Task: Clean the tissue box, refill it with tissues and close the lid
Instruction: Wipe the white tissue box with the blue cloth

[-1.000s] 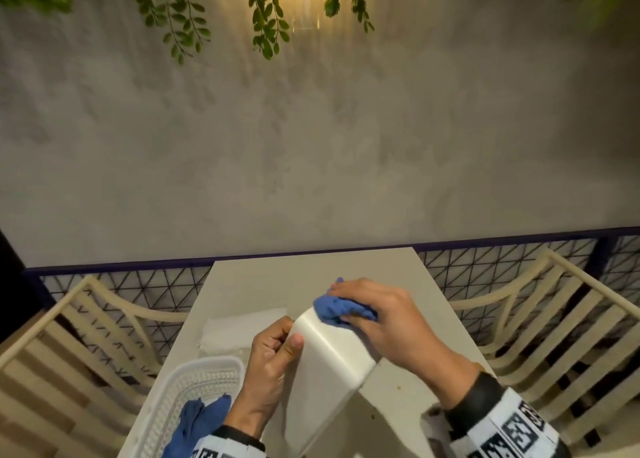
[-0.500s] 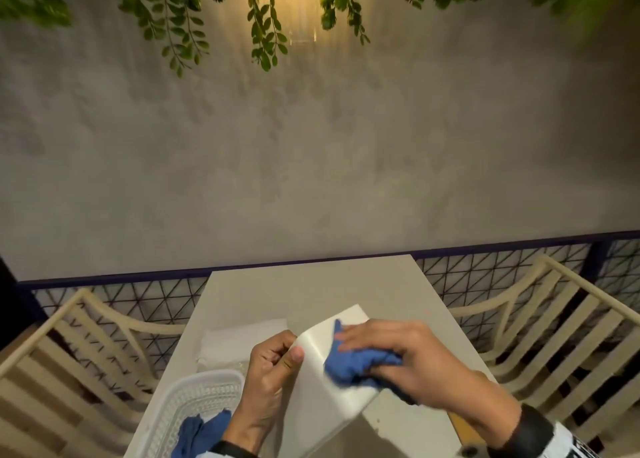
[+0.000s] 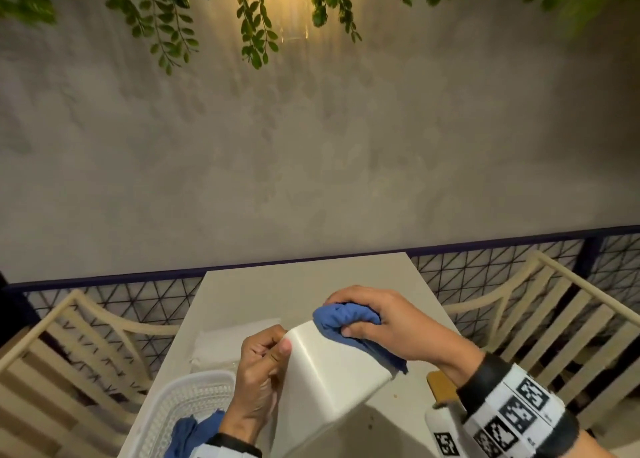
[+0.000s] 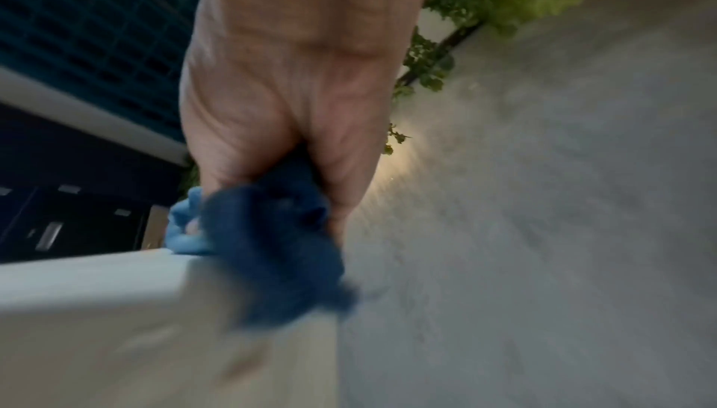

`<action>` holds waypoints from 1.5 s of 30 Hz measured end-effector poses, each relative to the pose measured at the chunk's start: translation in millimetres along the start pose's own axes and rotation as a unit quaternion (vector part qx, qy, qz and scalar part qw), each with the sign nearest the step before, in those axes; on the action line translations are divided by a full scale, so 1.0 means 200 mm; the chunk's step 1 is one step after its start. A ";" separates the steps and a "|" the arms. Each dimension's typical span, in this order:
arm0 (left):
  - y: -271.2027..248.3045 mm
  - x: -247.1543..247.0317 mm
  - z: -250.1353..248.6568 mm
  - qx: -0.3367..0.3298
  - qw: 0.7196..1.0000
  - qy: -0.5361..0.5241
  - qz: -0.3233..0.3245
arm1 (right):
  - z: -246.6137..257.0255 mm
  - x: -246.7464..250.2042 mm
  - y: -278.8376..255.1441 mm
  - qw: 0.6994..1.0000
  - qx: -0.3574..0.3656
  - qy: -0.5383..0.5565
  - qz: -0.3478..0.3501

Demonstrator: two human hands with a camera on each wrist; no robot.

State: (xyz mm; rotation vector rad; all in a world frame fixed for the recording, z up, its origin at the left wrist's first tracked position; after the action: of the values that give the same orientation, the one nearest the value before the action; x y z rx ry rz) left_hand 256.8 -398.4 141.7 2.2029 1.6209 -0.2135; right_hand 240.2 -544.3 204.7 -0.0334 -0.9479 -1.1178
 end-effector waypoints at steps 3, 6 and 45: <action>0.01 0.00 0.02 0.014 1.000 0.007 0.012 | -0.02 -0.03 -0.03 0.997 -0.030 0.017 0.070; 0.02 -0.07 0.01 0.019 0.987 0.144 0.068 | -0.02 -0.01 -0.05 0.997 -0.029 -0.003 0.072; -0.05 0.05 0.06 0.017 0.972 0.162 -0.171 | 0.16 -0.33 -0.24 0.940 0.276 -0.190 0.055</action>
State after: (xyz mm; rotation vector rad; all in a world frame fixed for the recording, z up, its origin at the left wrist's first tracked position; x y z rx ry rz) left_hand 252.5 -391.6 124.2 2.0464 2.1886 0.0287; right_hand 176.7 -504.1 161.5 0.1601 -1.5639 -0.7191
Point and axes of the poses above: each hand's wrist, its own y-axis towards the middle knuckle, its own x-axis out of the back of the hand, z = x × y, the point moved 9 cm from there along y, towards the middle knuckle, and after that the axes turned 6 degrees about x, right-handed, at the moved point
